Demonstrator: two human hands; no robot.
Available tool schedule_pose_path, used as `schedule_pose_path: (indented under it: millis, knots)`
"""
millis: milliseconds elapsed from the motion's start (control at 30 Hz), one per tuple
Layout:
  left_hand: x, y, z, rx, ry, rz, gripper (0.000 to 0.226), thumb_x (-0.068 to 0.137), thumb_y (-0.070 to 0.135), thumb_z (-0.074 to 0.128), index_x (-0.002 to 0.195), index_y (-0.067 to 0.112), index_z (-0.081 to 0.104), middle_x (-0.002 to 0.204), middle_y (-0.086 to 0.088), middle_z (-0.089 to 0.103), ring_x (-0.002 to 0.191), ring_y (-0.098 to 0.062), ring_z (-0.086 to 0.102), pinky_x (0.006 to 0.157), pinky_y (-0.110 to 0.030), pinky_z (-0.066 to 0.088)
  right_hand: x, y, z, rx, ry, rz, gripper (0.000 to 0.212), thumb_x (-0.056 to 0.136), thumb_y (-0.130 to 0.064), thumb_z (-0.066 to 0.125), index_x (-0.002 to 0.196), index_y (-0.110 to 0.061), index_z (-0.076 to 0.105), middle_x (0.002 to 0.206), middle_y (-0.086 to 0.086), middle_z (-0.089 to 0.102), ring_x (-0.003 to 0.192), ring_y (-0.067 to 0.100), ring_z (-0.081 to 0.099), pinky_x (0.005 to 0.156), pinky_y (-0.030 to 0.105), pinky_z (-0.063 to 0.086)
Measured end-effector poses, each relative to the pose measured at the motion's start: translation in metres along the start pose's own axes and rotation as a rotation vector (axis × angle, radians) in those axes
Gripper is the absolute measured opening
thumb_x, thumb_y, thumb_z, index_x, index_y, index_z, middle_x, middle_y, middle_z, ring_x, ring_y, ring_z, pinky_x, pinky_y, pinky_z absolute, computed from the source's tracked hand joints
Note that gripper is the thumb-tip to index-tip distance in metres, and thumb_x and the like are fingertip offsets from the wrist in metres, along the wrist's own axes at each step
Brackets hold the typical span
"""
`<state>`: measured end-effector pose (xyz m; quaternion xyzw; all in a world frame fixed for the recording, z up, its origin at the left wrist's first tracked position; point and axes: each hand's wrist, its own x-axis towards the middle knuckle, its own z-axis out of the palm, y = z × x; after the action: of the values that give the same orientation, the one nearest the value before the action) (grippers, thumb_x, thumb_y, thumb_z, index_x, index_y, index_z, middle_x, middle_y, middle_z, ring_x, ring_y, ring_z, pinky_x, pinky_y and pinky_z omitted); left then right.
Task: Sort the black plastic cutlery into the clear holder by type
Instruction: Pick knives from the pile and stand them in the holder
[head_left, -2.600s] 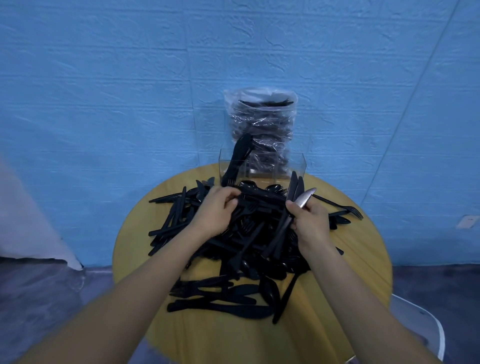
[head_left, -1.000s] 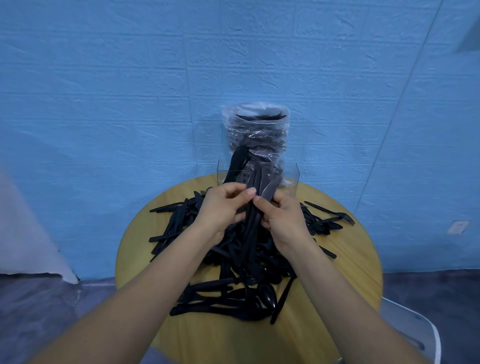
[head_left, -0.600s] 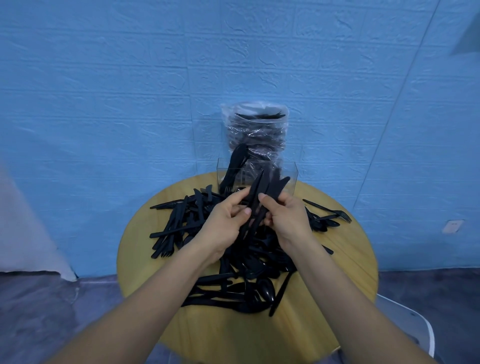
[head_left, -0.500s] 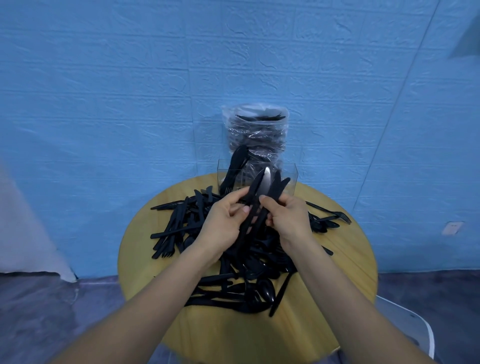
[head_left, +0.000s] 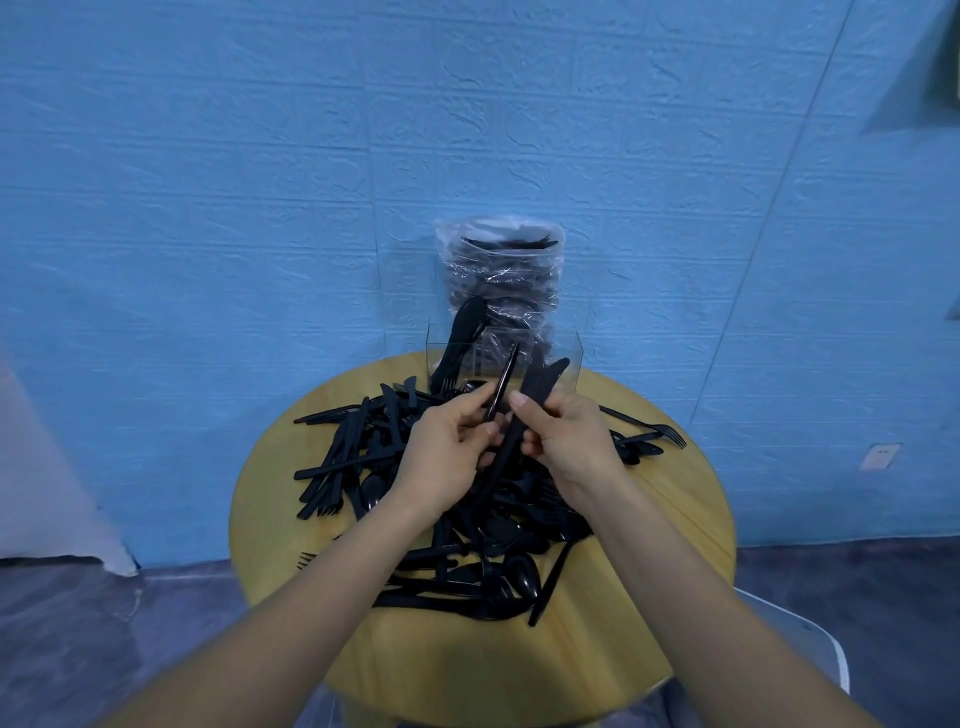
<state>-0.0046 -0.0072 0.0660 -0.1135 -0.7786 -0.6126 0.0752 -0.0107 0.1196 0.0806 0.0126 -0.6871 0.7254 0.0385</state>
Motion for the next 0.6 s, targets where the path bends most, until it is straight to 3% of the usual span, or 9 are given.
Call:
schedule_pose_path:
  millis: [67, 167, 200, 300, 433, 533, 600]
  knots:
    - [-0.0007, 0.0023, 0.0, -0.044, -0.01, -0.02, 0.047, 0.094, 0.0, 0.051, 0.134, 0.024, 0.048, 0.098, 0.006, 0.068, 0.091, -0.007, 0.065, 0.08, -0.022, 0.055, 0.0003, 0.0005, -0.0016, 0.01, -0.003, 0.0, 0.013, 0.095, -0.011, 0.055, 0.095, -0.003, 0.065, 0.066, 0.001, 0.058, 0.049, 0.003, 0.045, 0.052, 0.018, 0.042]
    - [-0.0046, 0.0066, 0.0008, -0.061, -0.024, -0.03, 0.05, 0.092, -0.001, 0.053, 0.13, 0.031, 0.045, 0.091, 0.014, 0.064, 0.085, 0.01, 0.062, 0.077, -0.01, 0.05, 0.0003, -0.0014, -0.0018, 0.043, 0.002, -0.014, 0.006, 0.093, -0.006, 0.056, 0.091, -0.005, 0.061, 0.067, 0.002, 0.058, 0.049, 0.003, 0.048, 0.051, 0.018, 0.043]
    - [-0.0052, 0.0062, 0.001, -0.077, -0.024, -0.048, 0.05, 0.092, -0.001, 0.053, 0.13, 0.031, 0.045, 0.094, 0.011, 0.064, 0.088, 0.01, 0.062, 0.082, -0.012, 0.05, 0.0002, -0.0016, -0.0015, 0.056, 0.017, -0.023, 0.009, 0.092, -0.003, 0.057, 0.084, -0.007, 0.059, 0.065, 0.002, 0.059, 0.047, 0.002, 0.049, 0.051, 0.018, 0.043]
    - [-0.0057, 0.0067, 0.0012, -0.177, -0.046, -0.114, 0.048, 0.092, 0.0, 0.054, 0.135, 0.022, 0.046, 0.113, -0.007, 0.065, 0.099, -0.015, 0.066, 0.093, -0.037, 0.052, 0.0001, -0.0011, -0.0007, 0.101, 0.068, -0.017, 0.019, 0.089, -0.001, 0.06, 0.073, -0.009, 0.056, 0.061, 0.004, 0.06, 0.043, 0.003, 0.05, 0.052, 0.019, 0.045]
    - [-0.0054, 0.0064, -0.0001, -0.259, -0.069, -0.12, 0.045, 0.091, -0.002, 0.053, 0.117, 0.034, 0.052, 0.105, -0.006, 0.069, 0.092, -0.017, 0.068, 0.085, -0.037, 0.056, 0.001, -0.0009, 0.0005, 0.118, 0.099, -0.009, 0.018, 0.092, -0.005, 0.058, 0.074, -0.006, 0.055, 0.058, 0.004, 0.057, 0.044, 0.006, 0.049, 0.052, 0.021, 0.046]
    - [-0.0039, 0.004, -0.0007, -0.267, -0.07, -0.12, 0.045, 0.09, -0.002, 0.055, 0.121, 0.032, 0.053, 0.108, -0.008, 0.069, 0.101, -0.019, 0.066, 0.091, -0.038, 0.053, 0.0017, -0.0001, 0.0021, 0.099, 0.145, 0.007, 0.018, 0.093, -0.01, 0.058, 0.077, -0.004, 0.054, 0.058, 0.006, 0.051, 0.042, 0.007, 0.047, 0.049, 0.021, 0.045]
    - [-0.003, 0.003, -0.0003, -0.271, -0.071, -0.119, 0.047, 0.09, -0.002, 0.056, 0.123, 0.032, 0.051, 0.105, -0.004, 0.071, 0.097, -0.016, 0.067, 0.088, -0.035, 0.054, 0.0019, 0.0011, 0.0039, 0.053, 0.204, 0.01, 0.021, 0.093, -0.011, 0.058, 0.074, -0.006, 0.052, 0.062, 0.007, 0.052, 0.043, 0.006, 0.047, 0.047, 0.02, 0.046]
